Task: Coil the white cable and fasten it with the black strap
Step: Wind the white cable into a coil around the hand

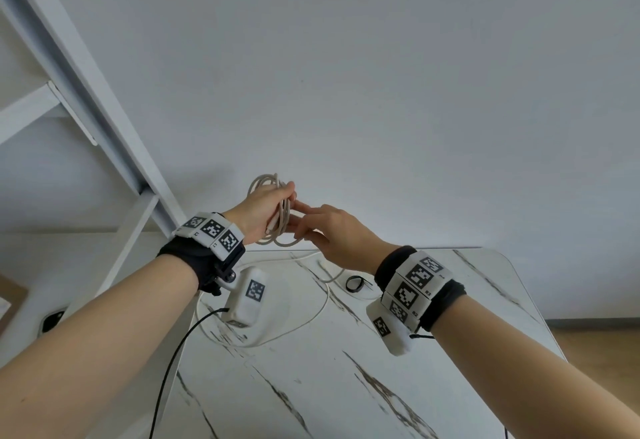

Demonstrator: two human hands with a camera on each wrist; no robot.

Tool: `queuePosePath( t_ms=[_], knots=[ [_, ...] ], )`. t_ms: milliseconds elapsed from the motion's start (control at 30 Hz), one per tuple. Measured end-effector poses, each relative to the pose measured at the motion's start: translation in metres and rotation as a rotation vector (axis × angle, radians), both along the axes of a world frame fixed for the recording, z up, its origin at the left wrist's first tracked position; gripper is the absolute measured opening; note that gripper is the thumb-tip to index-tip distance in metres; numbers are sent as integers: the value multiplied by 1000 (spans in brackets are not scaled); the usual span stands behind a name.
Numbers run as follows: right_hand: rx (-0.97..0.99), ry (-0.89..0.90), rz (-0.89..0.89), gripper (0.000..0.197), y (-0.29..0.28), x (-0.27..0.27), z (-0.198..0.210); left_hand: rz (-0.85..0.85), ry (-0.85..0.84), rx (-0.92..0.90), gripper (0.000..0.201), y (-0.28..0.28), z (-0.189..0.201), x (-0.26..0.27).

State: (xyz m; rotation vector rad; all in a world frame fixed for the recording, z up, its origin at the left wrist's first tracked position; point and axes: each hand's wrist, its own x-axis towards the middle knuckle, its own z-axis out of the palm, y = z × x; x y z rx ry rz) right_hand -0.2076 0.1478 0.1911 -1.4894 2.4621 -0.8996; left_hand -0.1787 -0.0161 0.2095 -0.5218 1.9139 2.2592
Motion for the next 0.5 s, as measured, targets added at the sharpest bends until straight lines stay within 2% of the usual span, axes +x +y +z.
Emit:
queuePosePath(
  t_ms=[133, 233, 333, 500],
  knots=[
    [-42, -23, -4, 13, -5, 3, 3, -39, -56, 8, 34, 4, -11, 8],
    [-101, -89, -75, 9, -4, 3, 6, -116, -105, -8, 35, 7, -14, 12],
    [-144, -165, -128, 10, -1, -2, 9, -124, -156, -24, 37, 5, -18, 14],
    [-211, -252, -191, 11, 2, -10, 11, -159, -225, 47, 35, 2, -18, 18]
  ],
)
